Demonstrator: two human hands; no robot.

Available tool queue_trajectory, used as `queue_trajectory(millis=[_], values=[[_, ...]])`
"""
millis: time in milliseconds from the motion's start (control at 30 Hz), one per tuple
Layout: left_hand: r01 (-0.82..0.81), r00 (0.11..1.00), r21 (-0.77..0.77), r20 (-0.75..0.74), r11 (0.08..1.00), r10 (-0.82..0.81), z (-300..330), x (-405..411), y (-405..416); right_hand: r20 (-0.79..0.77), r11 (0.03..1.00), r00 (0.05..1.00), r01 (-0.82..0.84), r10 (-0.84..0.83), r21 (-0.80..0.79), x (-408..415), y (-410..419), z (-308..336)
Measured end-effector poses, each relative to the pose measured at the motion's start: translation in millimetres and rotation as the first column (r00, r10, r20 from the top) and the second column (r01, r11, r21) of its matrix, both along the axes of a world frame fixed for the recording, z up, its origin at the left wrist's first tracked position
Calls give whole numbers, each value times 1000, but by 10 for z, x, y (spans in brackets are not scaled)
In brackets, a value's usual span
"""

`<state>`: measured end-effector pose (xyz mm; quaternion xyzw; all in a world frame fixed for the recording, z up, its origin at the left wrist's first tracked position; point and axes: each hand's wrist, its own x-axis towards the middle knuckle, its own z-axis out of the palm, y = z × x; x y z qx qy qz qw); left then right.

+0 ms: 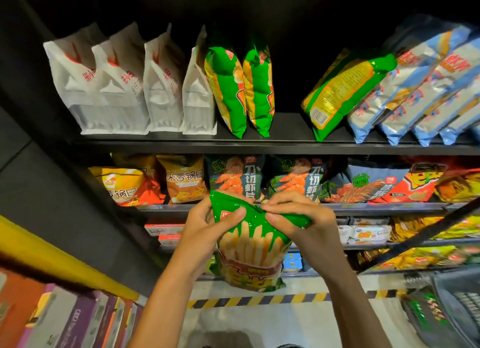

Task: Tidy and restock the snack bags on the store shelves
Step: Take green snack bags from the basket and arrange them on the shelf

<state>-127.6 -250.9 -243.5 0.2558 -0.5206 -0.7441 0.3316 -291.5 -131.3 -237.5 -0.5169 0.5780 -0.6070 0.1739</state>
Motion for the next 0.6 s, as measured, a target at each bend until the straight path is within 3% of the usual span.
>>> queue_trajectory(millis=[300, 600], values=[[-19, 1000, 235, 11, 972, 17, 38, -17, 43, 181, 976, 977, 78, -116, 205, 49, -27, -38], [-64, 996, 239, -52, 969, 78, -14, 161, 10, 159, 966, 987, -39, -2, 255, 227, 6, 73]])
